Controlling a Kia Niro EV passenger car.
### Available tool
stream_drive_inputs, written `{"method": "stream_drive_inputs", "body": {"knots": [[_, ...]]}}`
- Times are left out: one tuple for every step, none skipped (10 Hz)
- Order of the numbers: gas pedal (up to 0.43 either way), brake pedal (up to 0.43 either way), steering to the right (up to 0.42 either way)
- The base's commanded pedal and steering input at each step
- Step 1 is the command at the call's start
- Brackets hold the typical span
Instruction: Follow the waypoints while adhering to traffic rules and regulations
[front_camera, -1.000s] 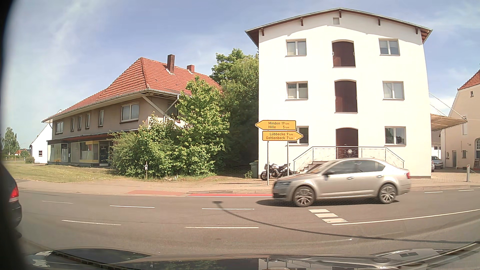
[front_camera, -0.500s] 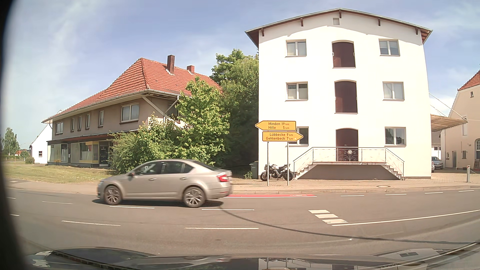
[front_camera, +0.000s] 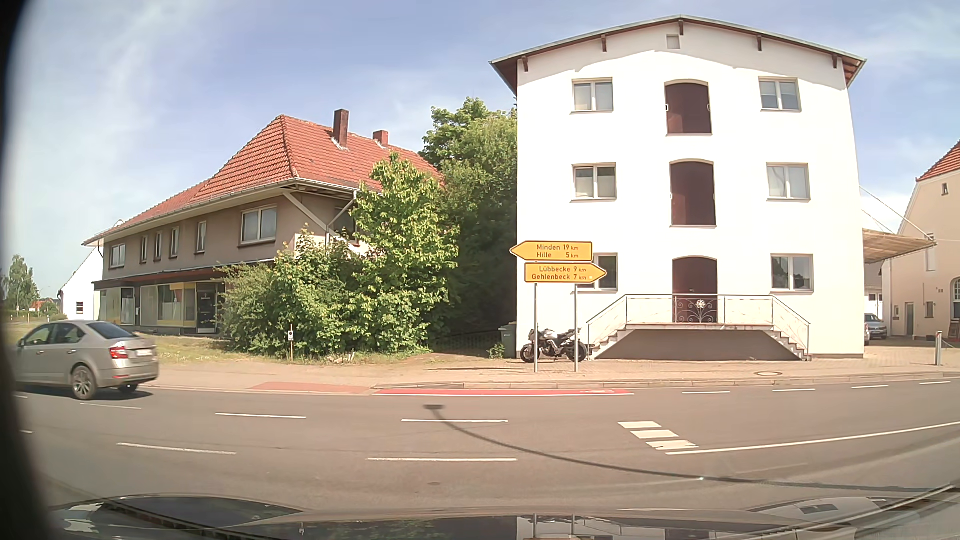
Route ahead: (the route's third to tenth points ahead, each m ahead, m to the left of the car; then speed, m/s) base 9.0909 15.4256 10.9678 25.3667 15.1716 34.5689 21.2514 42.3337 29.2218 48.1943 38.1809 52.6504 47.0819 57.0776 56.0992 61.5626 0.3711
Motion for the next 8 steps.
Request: {"method": "stream_drive_inputs", "body": {"knots": [[0.0, 0.0, 0.017], [0.0, 0.0, 0.016], [0.0, 0.0, 0.017], [0.0, 0.0, 0.017], [0.0, 0.0, 0.016], [0.0, 0.0, 0.017], [0.0, 0.0, 0.016], [0.0, 0.0, 0.017]]}}
